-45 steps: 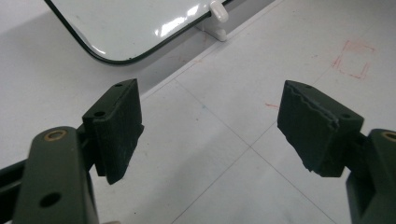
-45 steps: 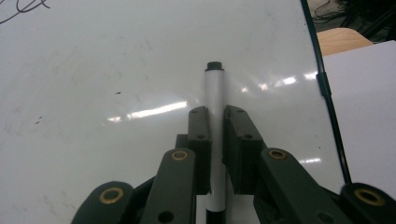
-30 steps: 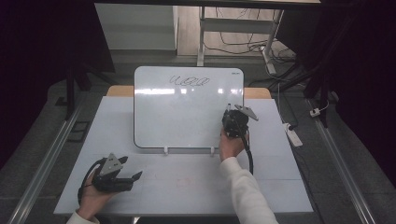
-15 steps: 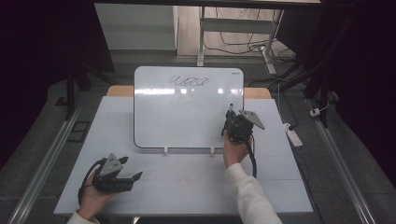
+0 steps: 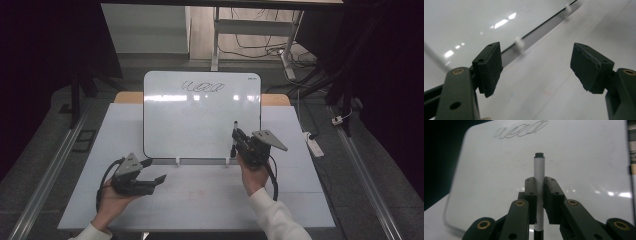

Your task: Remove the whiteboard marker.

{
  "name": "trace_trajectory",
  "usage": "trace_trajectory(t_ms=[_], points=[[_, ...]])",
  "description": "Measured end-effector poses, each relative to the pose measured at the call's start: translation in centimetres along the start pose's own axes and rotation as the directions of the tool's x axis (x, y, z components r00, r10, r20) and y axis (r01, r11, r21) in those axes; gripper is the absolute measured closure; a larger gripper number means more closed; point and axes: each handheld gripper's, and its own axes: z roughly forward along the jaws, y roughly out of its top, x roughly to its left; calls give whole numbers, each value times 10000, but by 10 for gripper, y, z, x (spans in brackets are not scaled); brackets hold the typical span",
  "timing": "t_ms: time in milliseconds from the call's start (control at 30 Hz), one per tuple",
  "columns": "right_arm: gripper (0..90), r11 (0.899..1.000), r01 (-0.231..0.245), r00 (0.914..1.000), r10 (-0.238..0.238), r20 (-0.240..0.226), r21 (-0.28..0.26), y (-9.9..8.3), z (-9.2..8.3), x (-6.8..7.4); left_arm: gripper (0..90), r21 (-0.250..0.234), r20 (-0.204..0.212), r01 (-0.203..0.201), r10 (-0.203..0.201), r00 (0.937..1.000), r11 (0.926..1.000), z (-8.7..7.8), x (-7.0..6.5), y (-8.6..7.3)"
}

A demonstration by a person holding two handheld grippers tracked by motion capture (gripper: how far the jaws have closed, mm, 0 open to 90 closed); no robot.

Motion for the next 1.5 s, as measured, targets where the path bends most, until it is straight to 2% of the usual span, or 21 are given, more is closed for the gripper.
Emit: trace_trajectory(t_ms=[100, 300, 333, 367, 400, 433, 467, 500, 533, 567, 633, 667, 733, 767, 800, 833, 867, 1033, 1267, 1433, 1500], points=[[809, 9998, 200, 9982, -201, -558, -20, -2, -7, 7, 269, -18, 673, -12, 13, 9977, 10000, 18, -9, 20], [809, 9993, 360, 9909, -360, -1296, -20, -4, -13, 13, 274, 33, 1315, -37, 32, 9913, 10000, 42, -21, 43], [809, 9993, 368, 9869, -357, -1572, 42, -6, -15, 13, 277, 55, 1456, -60, 51, 9893, 10000, 48, -24, 48], [809, 9993, 358, 9858, -342, -1641, 66, -6, -16, 13, 280, 80, 1684, -32, 19, 9857, 10000, 56, -28, 55], [809, 9993, 358, 9858, -342, -1641, 66, -6, -16, 13, 284, 80, 1684, -32, 19, 9857, 10000, 56, -28, 55], [809, 9983, 542, 9817, -494, -1836, 213, -8, -15, 13, 292, 107, 2046, 56, -77, 9788, 9999, 65, -31, 62], [809, 9978, 611, 9806, -555, -1881, 239, -8, -15, 13, 298, 132, 2192, 71, -98, 9756, 9999, 69, -33, 65], [809, 9978, 611, 9806, -555, -1881, 239, -8, -15, 13, 306, 132, 2192, 71, -98, 9756, 9999, 69, -33, 65], [809, 9967, 730, 9755, -642, -2103, 342, -8, -15, 15, 315, 232, 2399, -26, -31, 9708, 9997, 77, -36, 70], [809, 9962, 787, 9737, -687, -2174, 377, -8, -15, 16, 324, 232, 2399, -26, -31, 9708, 9997, 77, -36, 70], [809, 9940, 994, 9682, -859, -2351, 460, -8, -14, 20, 343, 280, 2650, -61, -16, 9642, 9996, 86, -40, 74], [809, 9931, 1059, 9656, -908, -2435, 499, -9, -14, 21, 356, 351, 2891, -69, -35, 9573, 9994, 91, -41, 77], [809, 9903, 1284, 9594, -1104, -2595, 534, -10, -14, 26, 380, 405, 2962, -122, -4, 9551, 9991, 94, -42, 78], [809, 9880, 1437, 9556, -1234, -2678, 574, -10, -13, 29, 397, 493, 3188, -108, -55, 9478, 9987, 99, -42, 79], [809, 9880, 1437, 9556, -1234, -2678, 574, -10, -13, 29, 414, 493, 3188, -108, -55, 9478, 9987, 99, -42, 79], [808, 9818, 1805, 9469, -1569, -2807, 598, -12, -13, 34, 428, 544, 3345, -71, -115, 9423, 9985, 102, -42, 79], [809, 9784, 1976, 9433, -1727, -2835, 614, -12, -12, 36, 440, 643, 3473, -68, -160, 9376, 9979, 104, -41, 79], [808, 9704, 2294, 9312, -1962, -3073, 756, -16, -10, 39, 524, 804, 3859, 84, -389, 9217, 9967, 108, -38, 78], [808, 9624, 2631, 9172, -2279, -3267, 671, -17, -11, 43, 720, 933, 4164, 206, -578, 9073, 9954, 113, -37, 76], [807, 9612, 2677, 9147, -2317, -3311, 669, -17, -11, 43, 766, 946, 4134, 450, -803, 9070, 9945, 114, -33, 73], [802, 9612, 2677, 9138, -2315, -3337, 663, -16, -12, 42, 776, 914, 4274, 638, -970, 8988, 9938, 115, -31, 72]])
